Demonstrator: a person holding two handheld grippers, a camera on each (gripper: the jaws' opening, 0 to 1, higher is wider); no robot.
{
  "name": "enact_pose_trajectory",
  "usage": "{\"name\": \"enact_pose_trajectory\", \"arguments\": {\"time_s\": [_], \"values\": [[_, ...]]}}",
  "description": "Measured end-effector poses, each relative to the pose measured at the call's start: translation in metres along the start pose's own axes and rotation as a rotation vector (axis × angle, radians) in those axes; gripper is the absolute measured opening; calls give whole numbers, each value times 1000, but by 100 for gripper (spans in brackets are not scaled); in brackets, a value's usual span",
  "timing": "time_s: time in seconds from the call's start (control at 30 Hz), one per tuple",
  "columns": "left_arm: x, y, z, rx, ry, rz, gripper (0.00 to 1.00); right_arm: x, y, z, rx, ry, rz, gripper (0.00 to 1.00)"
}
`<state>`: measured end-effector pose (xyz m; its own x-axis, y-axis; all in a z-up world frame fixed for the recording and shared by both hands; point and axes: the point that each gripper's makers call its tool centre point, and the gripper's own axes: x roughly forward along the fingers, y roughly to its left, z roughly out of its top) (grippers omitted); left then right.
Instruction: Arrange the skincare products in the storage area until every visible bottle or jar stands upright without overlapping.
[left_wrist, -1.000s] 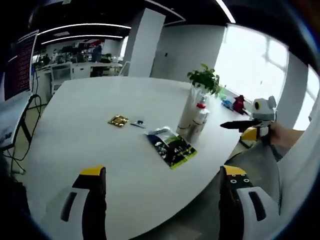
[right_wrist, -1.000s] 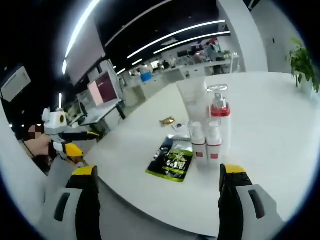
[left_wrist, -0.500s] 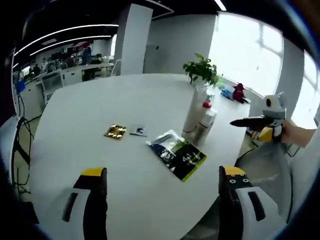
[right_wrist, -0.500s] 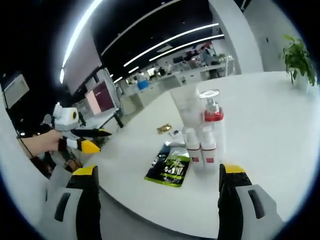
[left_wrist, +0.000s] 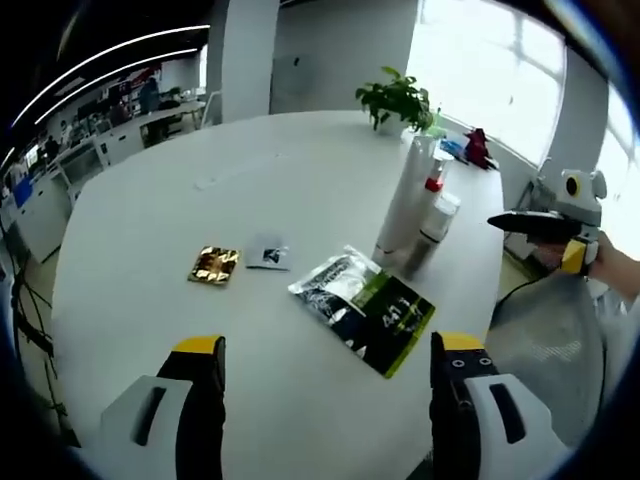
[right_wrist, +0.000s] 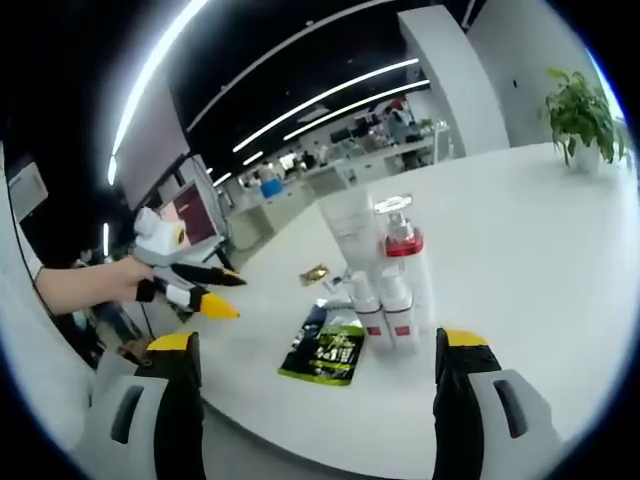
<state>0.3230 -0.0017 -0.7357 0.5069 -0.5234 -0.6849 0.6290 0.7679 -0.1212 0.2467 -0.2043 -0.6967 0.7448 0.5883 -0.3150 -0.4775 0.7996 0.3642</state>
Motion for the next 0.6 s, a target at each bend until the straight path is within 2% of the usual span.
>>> {"name": "enact_pose_trajectory", "arguments": {"time_s": [0.23,0.6], "values": [[18,7,4,26,40,-2,79,-1,-2,1,6,-12,-14,97],[48,27,21,63,82,4,76,-1,-5,1,4,-3,-27,97]]}}
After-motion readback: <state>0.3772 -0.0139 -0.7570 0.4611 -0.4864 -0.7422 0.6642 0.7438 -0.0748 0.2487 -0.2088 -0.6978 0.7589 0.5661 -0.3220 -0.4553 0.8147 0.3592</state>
